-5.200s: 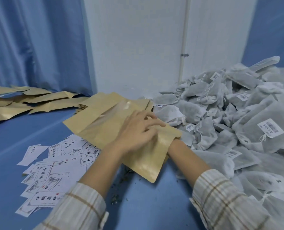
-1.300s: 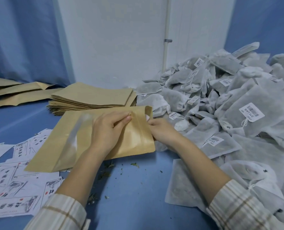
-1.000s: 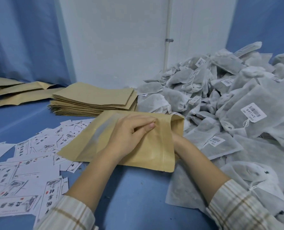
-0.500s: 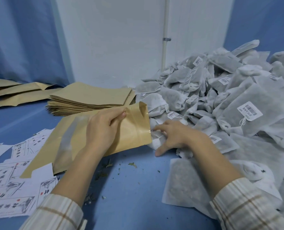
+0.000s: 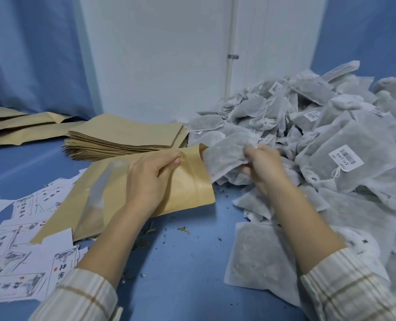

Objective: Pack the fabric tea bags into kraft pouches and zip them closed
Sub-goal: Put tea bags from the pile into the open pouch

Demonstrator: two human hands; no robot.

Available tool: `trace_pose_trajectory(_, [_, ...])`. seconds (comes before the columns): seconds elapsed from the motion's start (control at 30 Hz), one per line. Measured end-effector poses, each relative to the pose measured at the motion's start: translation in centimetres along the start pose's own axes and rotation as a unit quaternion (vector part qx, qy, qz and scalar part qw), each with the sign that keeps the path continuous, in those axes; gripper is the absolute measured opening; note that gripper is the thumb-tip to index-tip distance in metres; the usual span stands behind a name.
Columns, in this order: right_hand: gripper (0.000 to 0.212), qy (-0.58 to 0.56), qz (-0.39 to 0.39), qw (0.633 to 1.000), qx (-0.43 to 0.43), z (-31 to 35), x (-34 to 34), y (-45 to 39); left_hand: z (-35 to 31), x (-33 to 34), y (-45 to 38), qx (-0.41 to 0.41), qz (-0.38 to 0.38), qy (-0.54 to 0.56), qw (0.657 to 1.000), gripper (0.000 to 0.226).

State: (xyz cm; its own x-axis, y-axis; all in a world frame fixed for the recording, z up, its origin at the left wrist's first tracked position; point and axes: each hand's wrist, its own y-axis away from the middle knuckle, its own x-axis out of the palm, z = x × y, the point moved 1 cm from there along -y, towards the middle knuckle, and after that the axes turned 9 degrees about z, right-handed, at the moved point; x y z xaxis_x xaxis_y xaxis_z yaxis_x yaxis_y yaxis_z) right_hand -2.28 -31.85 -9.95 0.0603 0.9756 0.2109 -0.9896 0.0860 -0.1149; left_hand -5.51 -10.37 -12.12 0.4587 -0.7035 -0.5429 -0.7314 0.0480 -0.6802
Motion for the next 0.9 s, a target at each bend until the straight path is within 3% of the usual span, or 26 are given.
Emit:
trace_pose_trajectory(0.1, [0.013,-0.014,0.090,0.995,0.046,-2.0,3.5,1.6,-0.5,0.0,-0.1,-0.010,-0.009,0.022,1.000,0.018])
trace_pose_trajectory(0.23, [0.004,0.223,0.138,0.965,-0.010,-3.6,5.6,2.3,-1.3,0.3,-0.1,0.018,0.017,0.023,0.999,0.015])
trace_pose_trajectory(0.37, [0.037,0.236,0.137,0.955,0.114,-4.2,3.7,1.4,-3.1,1.5,0.5,0.084,0.082,0.084,0.990,0.023])
trace_pose_trajectory(0.43, [0.036,0.252,0.164,0.944,0.133,-4.3,3.1,1.9,-3.4,1.9,0.6,0.095,0.090,0.074,0.989,0.023])
trace_pose_trajectory(0.5, [0.024,0.256,0.251,0.927,0.110,-3.4,3.5,2.7,-3.4,1.8,0.5,0.095,0.076,0.067,0.990,0.023])
trace_pose_trajectory(0.6, [0.032,0.315,0.329,0.890,0.020,-1.9,3.4,3.1,-3.0,1.0,0.2,0.079,0.038,0.040,0.995,0.023])
trace_pose_trajectory(0.67, [0.029,0.423,0.259,0.864,-0.084,-1.2,2.7,2.2,-2.6,0.6,0.0,0.063,0.014,0.004,0.998,0.023])
trace_pose_trajectory(0.77, [0.036,0.464,0.058,0.878,-0.105,-1.1,0.1,0.3,-2.1,0.4,0.0,0.055,-0.004,-0.016,0.998,0.020])
trace_pose_trajectory(0.83, [0.032,0.598,0.006,0.796,-0.091,-2.1,-1.4,-0.4,-2.0,0.8,0.1,0.048,0.005,-0.010,0.999,0.017])
trace_pose_trajectory(0.9, [0.041,0.712,0.043,0.701,-0.025,-3.8,-1.8,-0.9,-1.9,1.2,0.2,0.044,0.012,-0.007,0.999,0.017])
